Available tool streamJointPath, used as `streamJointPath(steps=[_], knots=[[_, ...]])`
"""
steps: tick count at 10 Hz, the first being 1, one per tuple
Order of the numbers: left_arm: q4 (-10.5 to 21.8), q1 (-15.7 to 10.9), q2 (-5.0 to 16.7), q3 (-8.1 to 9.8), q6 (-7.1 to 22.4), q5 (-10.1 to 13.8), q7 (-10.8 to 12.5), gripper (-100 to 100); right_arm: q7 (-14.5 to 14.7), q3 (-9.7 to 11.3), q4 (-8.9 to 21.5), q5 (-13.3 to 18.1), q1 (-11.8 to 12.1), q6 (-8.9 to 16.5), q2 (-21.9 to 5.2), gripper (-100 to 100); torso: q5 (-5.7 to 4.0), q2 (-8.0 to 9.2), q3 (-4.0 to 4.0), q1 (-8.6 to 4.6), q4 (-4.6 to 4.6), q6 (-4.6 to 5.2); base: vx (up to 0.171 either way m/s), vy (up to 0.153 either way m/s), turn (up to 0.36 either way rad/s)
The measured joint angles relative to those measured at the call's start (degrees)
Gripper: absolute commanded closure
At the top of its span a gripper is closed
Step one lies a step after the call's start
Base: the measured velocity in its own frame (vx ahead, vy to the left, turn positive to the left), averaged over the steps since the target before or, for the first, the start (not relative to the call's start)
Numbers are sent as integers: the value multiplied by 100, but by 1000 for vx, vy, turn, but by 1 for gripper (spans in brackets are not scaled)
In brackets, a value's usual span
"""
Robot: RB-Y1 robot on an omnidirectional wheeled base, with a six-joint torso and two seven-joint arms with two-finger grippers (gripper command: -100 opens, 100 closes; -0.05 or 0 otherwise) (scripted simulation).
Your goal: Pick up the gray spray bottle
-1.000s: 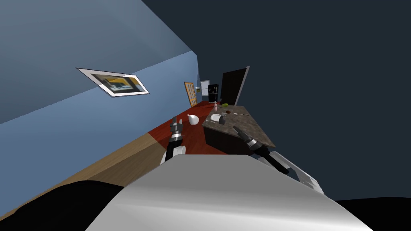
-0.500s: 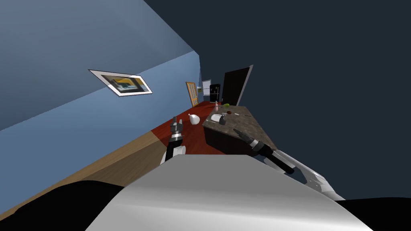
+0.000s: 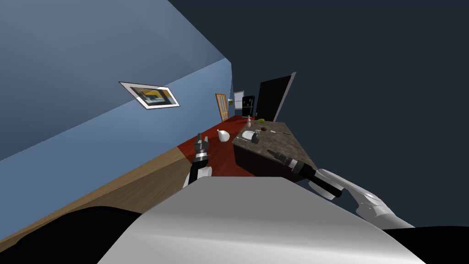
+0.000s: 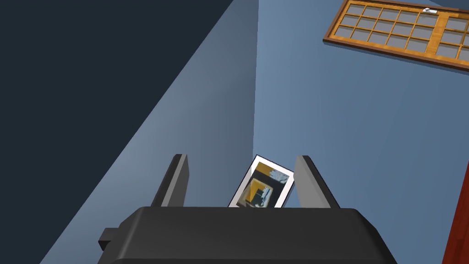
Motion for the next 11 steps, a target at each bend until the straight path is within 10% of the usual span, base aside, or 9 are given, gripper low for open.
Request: streamJointPath(steps=[11], knots=[[0,1,0,1,0,0,0,0,-82,196,425,587,-130,56,-1664,-100,0,-4,-3,7,-1,5,14,-34,151]])
